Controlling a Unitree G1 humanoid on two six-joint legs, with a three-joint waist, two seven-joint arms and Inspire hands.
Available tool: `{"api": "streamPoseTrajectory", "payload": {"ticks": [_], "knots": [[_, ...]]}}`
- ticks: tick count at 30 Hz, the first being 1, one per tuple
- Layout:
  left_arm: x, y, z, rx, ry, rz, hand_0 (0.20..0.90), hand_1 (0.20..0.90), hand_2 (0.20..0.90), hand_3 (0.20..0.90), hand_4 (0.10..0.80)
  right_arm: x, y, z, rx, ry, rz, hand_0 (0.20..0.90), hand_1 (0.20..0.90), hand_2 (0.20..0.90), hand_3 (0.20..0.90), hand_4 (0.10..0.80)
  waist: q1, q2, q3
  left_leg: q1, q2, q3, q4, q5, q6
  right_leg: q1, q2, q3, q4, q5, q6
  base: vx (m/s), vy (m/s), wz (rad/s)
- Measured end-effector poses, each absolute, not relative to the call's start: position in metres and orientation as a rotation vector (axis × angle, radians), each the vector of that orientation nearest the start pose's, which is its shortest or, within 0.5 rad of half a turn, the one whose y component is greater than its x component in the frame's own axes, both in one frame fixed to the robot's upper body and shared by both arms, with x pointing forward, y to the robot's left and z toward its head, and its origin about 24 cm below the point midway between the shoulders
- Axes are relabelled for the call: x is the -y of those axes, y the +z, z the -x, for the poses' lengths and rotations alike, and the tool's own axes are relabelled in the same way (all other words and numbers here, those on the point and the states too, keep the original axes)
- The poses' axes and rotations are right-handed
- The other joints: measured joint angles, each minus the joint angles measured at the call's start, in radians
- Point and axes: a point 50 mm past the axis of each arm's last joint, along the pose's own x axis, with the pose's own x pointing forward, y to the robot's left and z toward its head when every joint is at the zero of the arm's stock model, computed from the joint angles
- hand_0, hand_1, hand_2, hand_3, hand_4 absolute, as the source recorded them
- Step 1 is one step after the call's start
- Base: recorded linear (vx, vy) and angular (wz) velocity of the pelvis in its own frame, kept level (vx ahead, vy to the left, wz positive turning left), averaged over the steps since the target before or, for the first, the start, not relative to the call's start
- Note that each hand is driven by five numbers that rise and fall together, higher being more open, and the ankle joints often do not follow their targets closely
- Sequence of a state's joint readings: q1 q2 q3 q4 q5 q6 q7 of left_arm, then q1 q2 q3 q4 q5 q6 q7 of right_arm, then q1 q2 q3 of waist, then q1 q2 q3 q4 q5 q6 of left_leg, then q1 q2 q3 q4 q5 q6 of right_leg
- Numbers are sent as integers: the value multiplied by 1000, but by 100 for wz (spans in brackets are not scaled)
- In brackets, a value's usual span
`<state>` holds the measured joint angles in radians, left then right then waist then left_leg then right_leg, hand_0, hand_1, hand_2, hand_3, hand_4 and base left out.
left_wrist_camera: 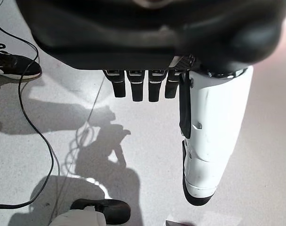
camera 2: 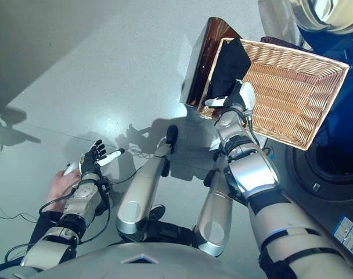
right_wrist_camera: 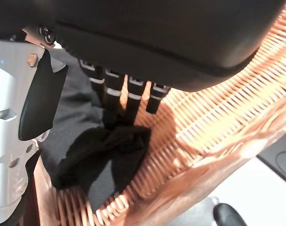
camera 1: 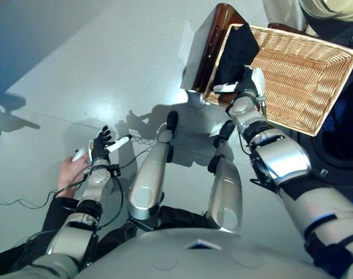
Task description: Pick up the clothes and place them into the washing machine
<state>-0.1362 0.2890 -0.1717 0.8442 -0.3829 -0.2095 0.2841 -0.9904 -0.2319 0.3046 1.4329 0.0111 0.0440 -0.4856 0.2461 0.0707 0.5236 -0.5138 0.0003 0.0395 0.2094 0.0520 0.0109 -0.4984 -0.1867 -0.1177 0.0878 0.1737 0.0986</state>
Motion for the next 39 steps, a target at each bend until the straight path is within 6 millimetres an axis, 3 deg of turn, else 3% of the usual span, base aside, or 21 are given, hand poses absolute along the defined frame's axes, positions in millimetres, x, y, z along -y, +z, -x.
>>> {"api": "streamPoseTrajectory", "payload": {"ticks": [8,19,26,37,38,39], "knots": [[-233,-79,-224,-506,366,-76,900,900,900,900,800,195,56,-381,-357,-414,627,900,900,900,900,800,16,1,1,-1,1,-1,-3,-1,1,0,1,-2,-4,4,-6,-1,3,1],[-233,-79,-224,-509,366,-76,900,900,900,900,800,191,63,-385,-405,-506,368,900,900,900,900,800,22,10,1,0,1,0,-2,0,1,0,0,-2,-2,4,-6,0,0,0],[-232,-78,-224,-504,360,-76,900,900,900,900,800,194,66,-385,-418,-600,177,900,900,900,900,800,46,41,0,0,-1,-2,-2,0,1,0,-6,-4,0,4,-5,0,0,0],[-231,-76,-226,-493,358,-72,900,900,900,900,800,198,74,-387,-398,-663,92,900,900,900,900,800,47,61,-1,-21,-15,-6,5,0,1,-25,-21,-5,16,-3,3,1,2,1],[-232,-76,-225,-494,359,-72,900,900,900,900,800,199,75,-387,-395,-664,95,439,439,439,439,471,47,61,-1,-25,-16,-5,7,-1,1,-30,-23,-4,23,-4,3,2,6,3],[-231,-76,-225,-493,359,-72,900,900,900,900,800,200,76,-388,-392,-664,98,230,230,230,230,322,47,62,-2,-30,-16,-5,12,-2,3,-35,-23,-4,29,-5,2,0,0,0]]}}
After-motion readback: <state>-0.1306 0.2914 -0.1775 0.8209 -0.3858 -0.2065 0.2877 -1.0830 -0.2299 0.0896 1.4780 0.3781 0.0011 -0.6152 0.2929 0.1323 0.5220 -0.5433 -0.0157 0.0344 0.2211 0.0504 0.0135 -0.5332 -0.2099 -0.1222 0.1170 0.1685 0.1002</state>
